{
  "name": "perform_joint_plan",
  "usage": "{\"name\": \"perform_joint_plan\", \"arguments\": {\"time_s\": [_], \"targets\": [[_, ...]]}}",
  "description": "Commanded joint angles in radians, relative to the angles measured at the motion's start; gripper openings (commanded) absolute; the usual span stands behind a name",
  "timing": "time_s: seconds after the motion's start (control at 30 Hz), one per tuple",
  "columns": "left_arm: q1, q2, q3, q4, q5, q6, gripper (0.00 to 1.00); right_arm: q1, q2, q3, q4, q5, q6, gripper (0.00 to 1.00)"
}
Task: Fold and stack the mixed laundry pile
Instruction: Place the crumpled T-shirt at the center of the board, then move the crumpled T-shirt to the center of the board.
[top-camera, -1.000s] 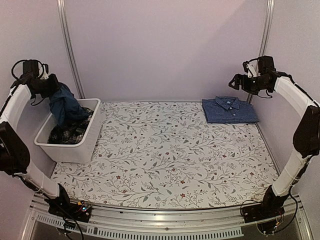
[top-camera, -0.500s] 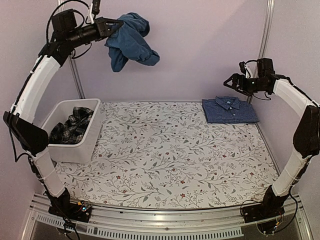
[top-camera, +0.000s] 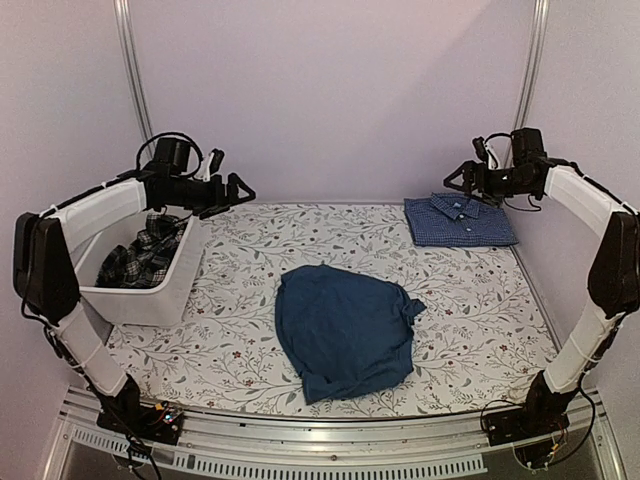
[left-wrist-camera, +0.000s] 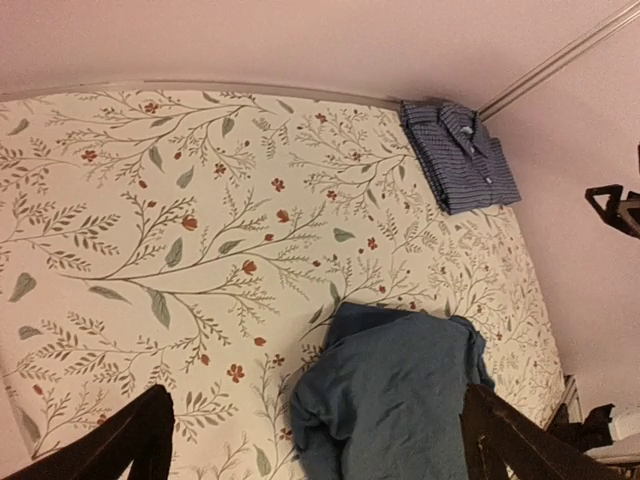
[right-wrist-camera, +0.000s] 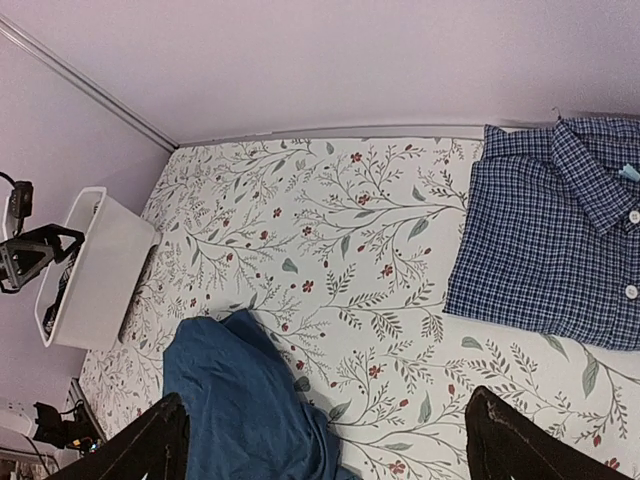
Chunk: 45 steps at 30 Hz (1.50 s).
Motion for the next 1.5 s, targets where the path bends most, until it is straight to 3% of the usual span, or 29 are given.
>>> {"name": "perform_joint_plan", "arguments": {"time_s": [0.0, 0.3, 0.43, 0.53, 0.7, 0.87, 1.0, 1.17, 1.3, 1.47], "targets": [[-0.068, -0.125, -0.061, -0.014, -0.119, 0.154, 1.0, 0.046, -0.03, -0.069, -0.058, -0.058, -0.04, 0.94], [-0.389, -0.195, -0.285, -0.059, -0.121, 0.399, 1.0, 0.293, 0.035, -0.223, -0.152, -0.081, -0.087, 0.89], [-0.532, -0.156, -0.386, -0.04, -0.184, 0.415, 1.0, 0.382, 0.067, -0.3, -0.155, -0.062, -0.066, 0.87], [-0.572, -0.077, -0.393, -0.01, -0.211, 0.378, 1.0, 0.423, 0.11, -0.345, -0.135, -0.054, -0.039, 0.85], [-0.583, 0.066, -0.324, -0.009, -0.184, 0.369, 0.89, 0.464, 0.216, -0.342, -0.109, -0.003, 0.006, 0.8], [-0.598, 0.13, -0.302, -0.005, -0.25, 0.4, 0.89, 0.449, 0.32, -0.295, -0.111, 0.099, 0.019, 0.77], [-0.578, 0.287, -0.204, -0.066, -0.333, 0.432, 0.73, 0.371, 0.386, -0.27, -0.113, 0.154, 0.013, 0.75], [-0.499, 0.43, 0.045, -0.058, -0.297, 0.341, 0.59, 0.242, 0.394, -0.188, -0.128, 0.233, 0.0, 0.74], [-0.424, 0.452, 0.2, -0.053, -0.234, 0.221, 0.65, 0.245, 0.325, -0.068, -0.166, 0.296, -0.064, 0.74], [-0.318, 0.291, 0.068, 0.04, -0.127, 0.116, 0.75, 0.39, 0.103, -0.13, -0.134, 0.283, -0.149, 0.75]]}}
